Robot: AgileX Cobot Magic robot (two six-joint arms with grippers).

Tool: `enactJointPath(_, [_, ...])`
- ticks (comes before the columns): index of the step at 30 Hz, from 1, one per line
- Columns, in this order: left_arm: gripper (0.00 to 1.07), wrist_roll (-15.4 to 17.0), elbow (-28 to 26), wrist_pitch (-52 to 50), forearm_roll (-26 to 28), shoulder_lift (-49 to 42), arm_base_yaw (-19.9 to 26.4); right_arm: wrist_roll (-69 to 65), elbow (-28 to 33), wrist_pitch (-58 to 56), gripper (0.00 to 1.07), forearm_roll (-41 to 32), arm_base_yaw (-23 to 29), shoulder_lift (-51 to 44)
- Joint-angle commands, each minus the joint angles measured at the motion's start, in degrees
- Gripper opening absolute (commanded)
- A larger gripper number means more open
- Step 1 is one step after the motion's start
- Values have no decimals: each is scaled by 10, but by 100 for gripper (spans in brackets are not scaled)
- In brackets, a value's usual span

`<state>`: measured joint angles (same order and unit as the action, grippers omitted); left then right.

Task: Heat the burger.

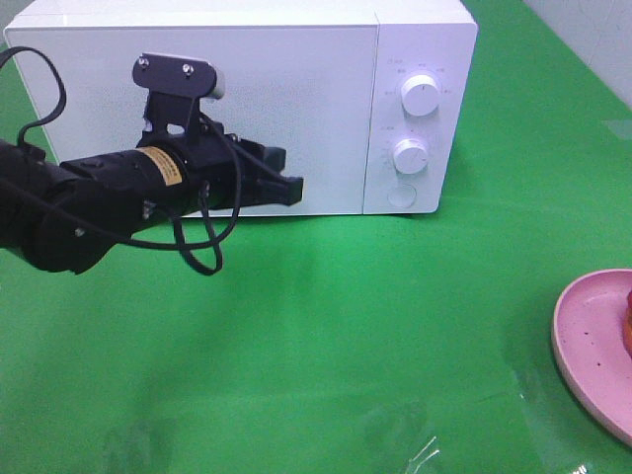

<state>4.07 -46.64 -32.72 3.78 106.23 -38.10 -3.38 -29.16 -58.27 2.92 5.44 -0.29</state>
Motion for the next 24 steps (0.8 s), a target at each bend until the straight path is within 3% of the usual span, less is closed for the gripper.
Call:
enactJointPath(1, [101,6,25,48,-3,-28,-9,2,1,9,76,1,-3,-14])
enactJointPath(4, [101,14,29,116,-1,-44,-9,2,1,9,76,1,-3,-14])
enactJointPath(6, [100,11,28,272,-1,-84,-9,2,1,9,76,1,-3,-14])
enactJointPath(14, [100,13,28,450,-22,-160,0,2,1,9,76,1,-3,-14])
enactJointPath(17, [100,14,26,530,-22,-191,23,2,1,9,76,1,-3,-14])
enactJointPath(20, [100,14,26,647,-25,-231,78,2,1,9,76,1,-3,-14])
enactJointPath(24, [100,12,26,698,-42,-264,117,2,1,9,76,1,-3,-14])
